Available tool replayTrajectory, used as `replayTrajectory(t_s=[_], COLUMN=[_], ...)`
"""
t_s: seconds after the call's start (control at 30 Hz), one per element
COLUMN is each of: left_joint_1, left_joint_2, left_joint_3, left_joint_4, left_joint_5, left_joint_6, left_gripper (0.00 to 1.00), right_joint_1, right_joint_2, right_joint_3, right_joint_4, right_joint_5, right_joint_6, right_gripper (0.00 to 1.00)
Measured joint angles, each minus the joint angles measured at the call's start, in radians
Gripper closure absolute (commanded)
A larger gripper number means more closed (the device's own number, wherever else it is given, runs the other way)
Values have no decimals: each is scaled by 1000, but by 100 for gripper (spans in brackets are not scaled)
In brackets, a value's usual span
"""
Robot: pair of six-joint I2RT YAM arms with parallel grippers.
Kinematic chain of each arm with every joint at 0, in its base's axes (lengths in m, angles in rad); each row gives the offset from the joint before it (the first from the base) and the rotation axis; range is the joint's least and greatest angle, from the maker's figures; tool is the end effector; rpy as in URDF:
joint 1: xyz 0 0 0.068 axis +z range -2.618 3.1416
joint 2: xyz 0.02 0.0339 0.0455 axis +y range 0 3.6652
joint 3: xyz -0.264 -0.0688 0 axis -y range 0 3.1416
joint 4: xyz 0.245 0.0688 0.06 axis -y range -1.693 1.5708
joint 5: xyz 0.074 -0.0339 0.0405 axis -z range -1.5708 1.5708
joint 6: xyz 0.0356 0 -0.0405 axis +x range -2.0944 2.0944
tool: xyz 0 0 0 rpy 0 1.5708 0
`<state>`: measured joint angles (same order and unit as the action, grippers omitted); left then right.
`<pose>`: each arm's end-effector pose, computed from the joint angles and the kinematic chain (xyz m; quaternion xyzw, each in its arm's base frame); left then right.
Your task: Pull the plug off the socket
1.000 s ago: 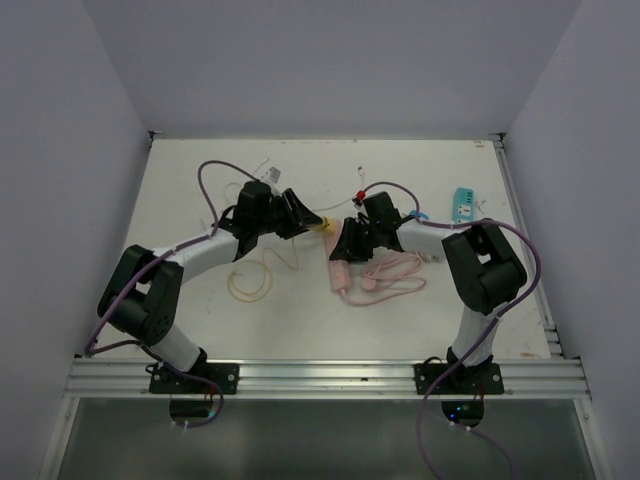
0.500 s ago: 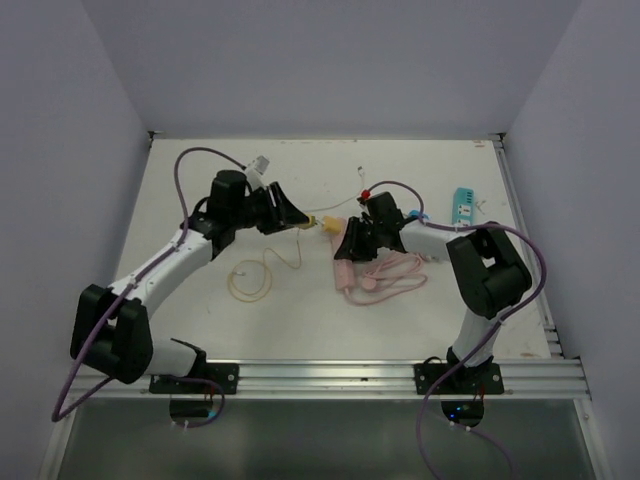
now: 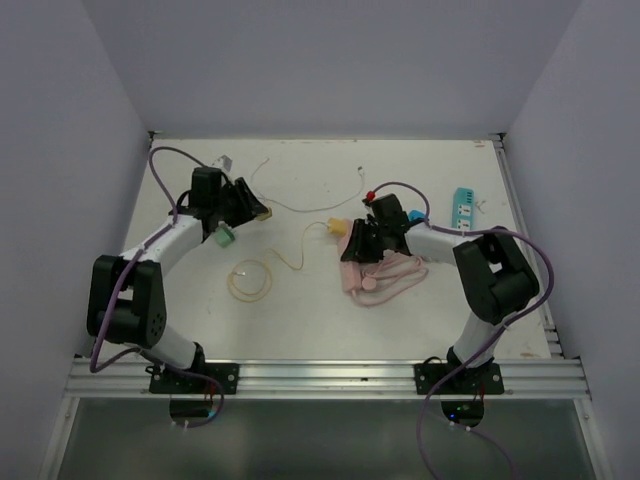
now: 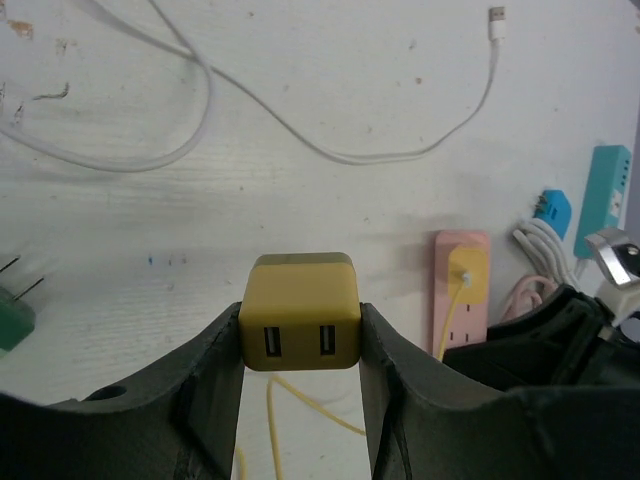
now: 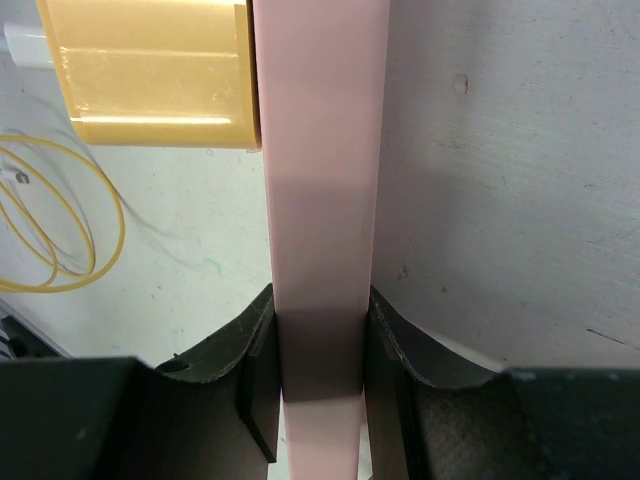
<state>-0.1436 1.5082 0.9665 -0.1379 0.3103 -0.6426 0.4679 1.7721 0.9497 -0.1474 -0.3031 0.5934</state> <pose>0.3233 -0.0577 0.2343 -0.1556 0.8804 -0.2919 0.3399 0.3027 0.1649 0.1444 0.0146 0.9452 0.2725 0.1794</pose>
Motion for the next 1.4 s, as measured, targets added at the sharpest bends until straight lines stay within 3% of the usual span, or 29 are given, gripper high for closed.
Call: replayTrajectory(t_s=[0.3,0.5,0.63,0.97,1.17,1.4], left_joint_1=[5,4,5,6,6,-25], left_joint_2=[182,196,172,69,-37,-98], left_joint_3=[0,-52,-108,-226,-231,-191], left_joint_4=[106,176,217,209,179,150], left_joint_5=[-72,-112,-129,-179,-183,-143], left_joint_6=[12,19,17,8,5,-1], left_gripper=[82,67,52,29,1,1], right_joint_1=[-4,-5,-8,-11,-11,-11], right_joint_2=[-13,-19,-19,-19,-19,-19], right_joint_3=[-8,-10,-11,-15,-16,-16], right_joint_4=[-13,-24,-24,-21,-20,-21], right_joint_5=[-5,-6,-13,-25,-29,-34], right_joint_6=[-27,-42,-45,-48,-50,-60], right_gripper=[100,100,100,100,100,100])
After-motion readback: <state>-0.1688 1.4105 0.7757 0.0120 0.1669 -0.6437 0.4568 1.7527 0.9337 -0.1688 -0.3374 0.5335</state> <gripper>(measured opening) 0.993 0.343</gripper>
